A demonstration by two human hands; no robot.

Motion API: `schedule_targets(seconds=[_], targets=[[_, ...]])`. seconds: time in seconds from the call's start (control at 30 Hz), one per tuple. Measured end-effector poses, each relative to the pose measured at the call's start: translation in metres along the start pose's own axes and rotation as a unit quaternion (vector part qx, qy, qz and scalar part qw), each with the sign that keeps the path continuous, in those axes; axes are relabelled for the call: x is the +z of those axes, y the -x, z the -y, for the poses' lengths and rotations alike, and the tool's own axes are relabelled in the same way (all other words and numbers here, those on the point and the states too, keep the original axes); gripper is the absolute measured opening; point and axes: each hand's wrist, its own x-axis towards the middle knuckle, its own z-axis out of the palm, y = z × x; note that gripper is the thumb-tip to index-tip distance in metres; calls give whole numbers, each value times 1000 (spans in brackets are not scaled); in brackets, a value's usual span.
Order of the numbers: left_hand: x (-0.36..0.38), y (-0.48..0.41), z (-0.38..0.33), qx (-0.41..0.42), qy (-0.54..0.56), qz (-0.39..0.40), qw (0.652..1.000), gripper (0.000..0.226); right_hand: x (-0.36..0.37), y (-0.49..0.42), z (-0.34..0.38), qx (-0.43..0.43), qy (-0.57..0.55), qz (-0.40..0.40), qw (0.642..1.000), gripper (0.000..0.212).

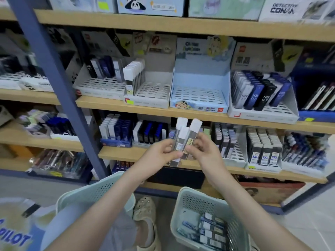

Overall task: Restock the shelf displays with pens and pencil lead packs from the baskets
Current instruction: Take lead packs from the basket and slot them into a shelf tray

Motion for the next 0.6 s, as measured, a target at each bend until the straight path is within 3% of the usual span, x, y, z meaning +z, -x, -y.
schedule_targets(seconds=[0.13, 0.3, 0.33, 0.4, 0.6], targets=[[-18, -2, -15, 19, 18, -26, 999, 21, 3, -13, 17, 9, -65, 12, 998, 26], [-38, -13, -34, 38, 36, -52, 997, 17, 7, -31, 36, 11, -182, 97, 978, 11], [-42, -15, -37, 41, 38, -52, 997, 18, 10, -34, 41, 13, -199, 113, 973, 17], [-51, -19, -45, 49, 49, -48, 996, 22, 17, -43, 49, 13, -206, 126, 970, 26], [-92, -27, -62, 82, 71, -89, 990, 23, 26, -75, 72, -40, -150, 155, 976, 23]])
